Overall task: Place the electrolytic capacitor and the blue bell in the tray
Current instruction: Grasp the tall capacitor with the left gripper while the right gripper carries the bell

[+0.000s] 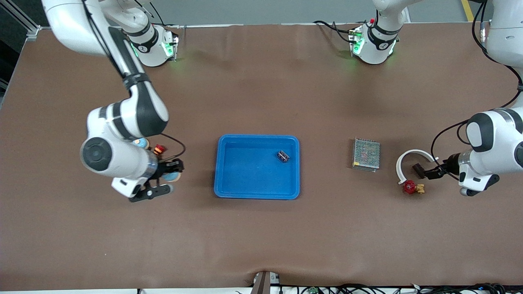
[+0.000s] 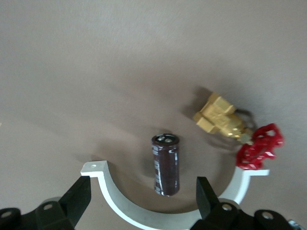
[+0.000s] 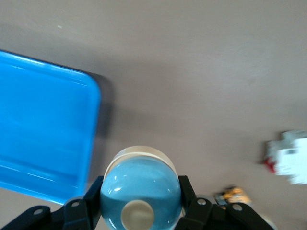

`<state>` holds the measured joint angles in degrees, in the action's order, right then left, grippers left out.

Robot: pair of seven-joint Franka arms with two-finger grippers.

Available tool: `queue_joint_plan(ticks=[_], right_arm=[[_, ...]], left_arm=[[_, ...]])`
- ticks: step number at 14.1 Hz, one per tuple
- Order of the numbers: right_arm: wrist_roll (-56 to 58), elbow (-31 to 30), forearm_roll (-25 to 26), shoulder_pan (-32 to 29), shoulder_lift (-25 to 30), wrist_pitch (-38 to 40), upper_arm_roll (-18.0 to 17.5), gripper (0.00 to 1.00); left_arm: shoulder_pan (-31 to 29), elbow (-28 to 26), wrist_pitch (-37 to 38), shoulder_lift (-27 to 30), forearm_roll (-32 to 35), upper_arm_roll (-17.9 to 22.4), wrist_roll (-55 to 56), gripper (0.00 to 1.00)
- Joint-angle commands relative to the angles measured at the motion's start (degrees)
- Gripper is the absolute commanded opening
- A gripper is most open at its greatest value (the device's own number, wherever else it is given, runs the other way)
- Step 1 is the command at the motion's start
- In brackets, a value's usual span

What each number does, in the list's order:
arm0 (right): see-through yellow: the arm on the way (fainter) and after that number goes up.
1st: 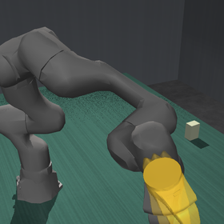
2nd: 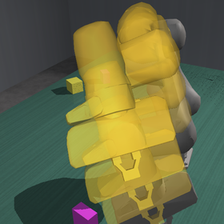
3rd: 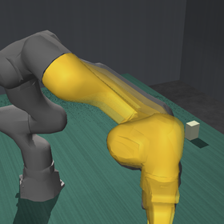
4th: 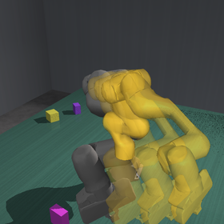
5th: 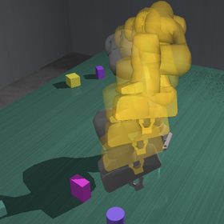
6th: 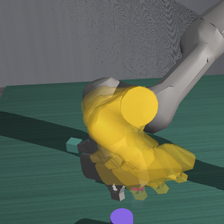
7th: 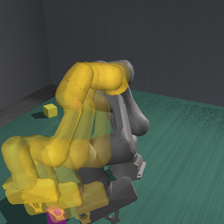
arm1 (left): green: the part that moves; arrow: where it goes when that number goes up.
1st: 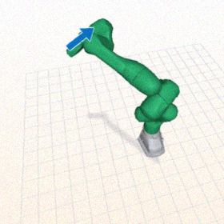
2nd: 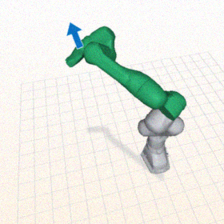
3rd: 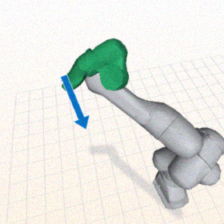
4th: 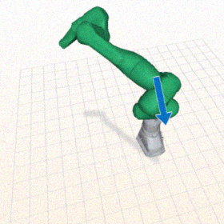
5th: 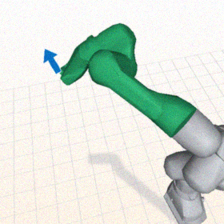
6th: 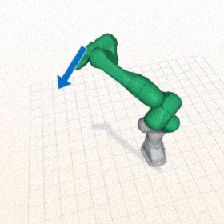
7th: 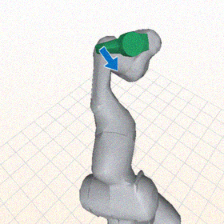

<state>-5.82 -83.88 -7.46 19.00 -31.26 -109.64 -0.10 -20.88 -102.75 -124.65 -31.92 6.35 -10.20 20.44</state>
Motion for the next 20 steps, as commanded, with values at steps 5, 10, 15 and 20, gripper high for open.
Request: queue_joint_plan(ticks=[5,10,15,20], right_arm=[[-18.17,-2.07,-0.45,11.40,-1.69,-8.73,0.81,0.54],[-19.32,-9.09,-0.19,14.92,-3.54,-20.68,0.81,0.54],[-19.58,-10.77,-0.10,17.30,-4.51,-21.67,0.89,0.54],[-19.58,-11.91,-0.01,18.62,-6.01,-23.94,0.89,0.54]], left_arm=[[-0.57,-1.04,-3.40,-2.79,-1.26,-0.88,-0.58,0.82],[0.22,-1.04,-4.90,-4.02,-1.26,-0.88,-0.75,0.60],[0.40,-1.31,-4.90,-4.11,-0.73,-0.88,-0.93,0.00],[1.98,-0.87,-3.24,-1.58,-0.46,-1.23,-2.86,0.00]])
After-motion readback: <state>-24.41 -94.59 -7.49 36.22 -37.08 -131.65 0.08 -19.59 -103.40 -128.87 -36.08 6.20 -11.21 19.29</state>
